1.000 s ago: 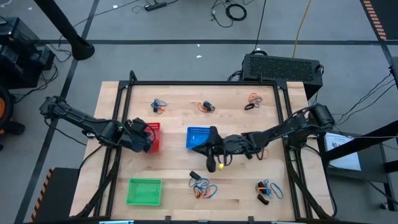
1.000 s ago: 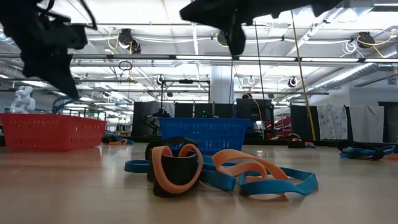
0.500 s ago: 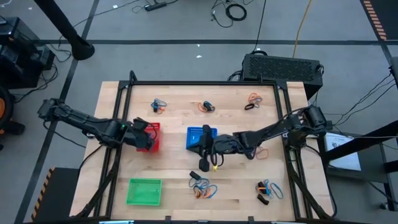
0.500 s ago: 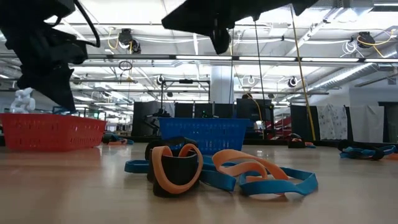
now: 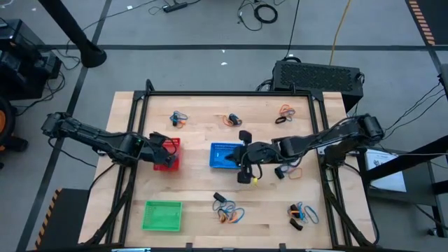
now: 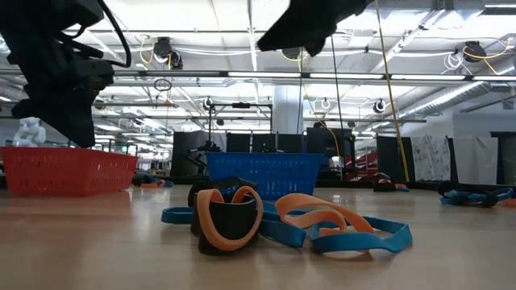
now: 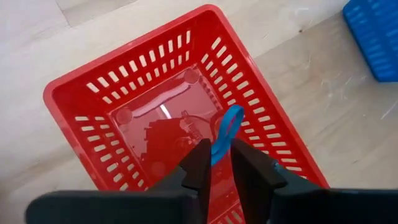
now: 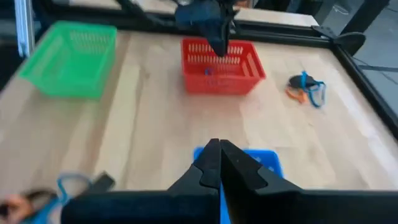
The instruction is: Sort rubber bands into baskets
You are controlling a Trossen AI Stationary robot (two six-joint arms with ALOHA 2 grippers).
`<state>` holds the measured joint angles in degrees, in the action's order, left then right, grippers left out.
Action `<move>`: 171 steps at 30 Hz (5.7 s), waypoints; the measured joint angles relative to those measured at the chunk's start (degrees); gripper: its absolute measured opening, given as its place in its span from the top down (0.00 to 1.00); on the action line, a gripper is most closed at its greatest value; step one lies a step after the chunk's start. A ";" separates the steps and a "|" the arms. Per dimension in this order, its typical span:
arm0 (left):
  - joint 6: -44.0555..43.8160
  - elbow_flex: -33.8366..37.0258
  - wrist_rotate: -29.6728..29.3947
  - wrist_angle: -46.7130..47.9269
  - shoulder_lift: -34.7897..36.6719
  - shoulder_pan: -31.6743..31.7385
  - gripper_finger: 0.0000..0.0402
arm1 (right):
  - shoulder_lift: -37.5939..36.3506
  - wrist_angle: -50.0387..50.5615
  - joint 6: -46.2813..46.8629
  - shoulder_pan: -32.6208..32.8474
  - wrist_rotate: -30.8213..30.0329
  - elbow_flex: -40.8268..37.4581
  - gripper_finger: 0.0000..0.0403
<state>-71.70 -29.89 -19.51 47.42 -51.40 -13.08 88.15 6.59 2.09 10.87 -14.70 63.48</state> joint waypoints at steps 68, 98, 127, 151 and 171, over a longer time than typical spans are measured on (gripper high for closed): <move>118.62 -15.39 12.83 -5.64 -30.09 54.29 0.79 | -6.50 23.02 18.92 0.17 0.00 -0.02 1.00; 118.26 -15.37 4.20 -10.78 -36.74 53.39 0.60 | -6.50 23.76 14.73 0.11 -0.16 -0.02 1.00; 95.90 -23.99 11.67 0.34 -18.74 49.98 1.00 | -6.50 23.70 13.49 -2.51 -0.22 -0.03 1.00; 38.09 -21.91 23.57 12.55 -0.39 18.27 1.00 | -12.76 46.13 6.66 -33.61 6.03 -1.14 1.00; 22.21 -7.69 13.46 11.06 -1.01 8.48 1.00 | -12.71 41.58 9.09 -53.77 5.83 -9.60 1.00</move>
<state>-49.49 -37.58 -6.04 58.48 -52.40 -4.60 75.44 48.16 11.18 -42.90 -8.86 53.89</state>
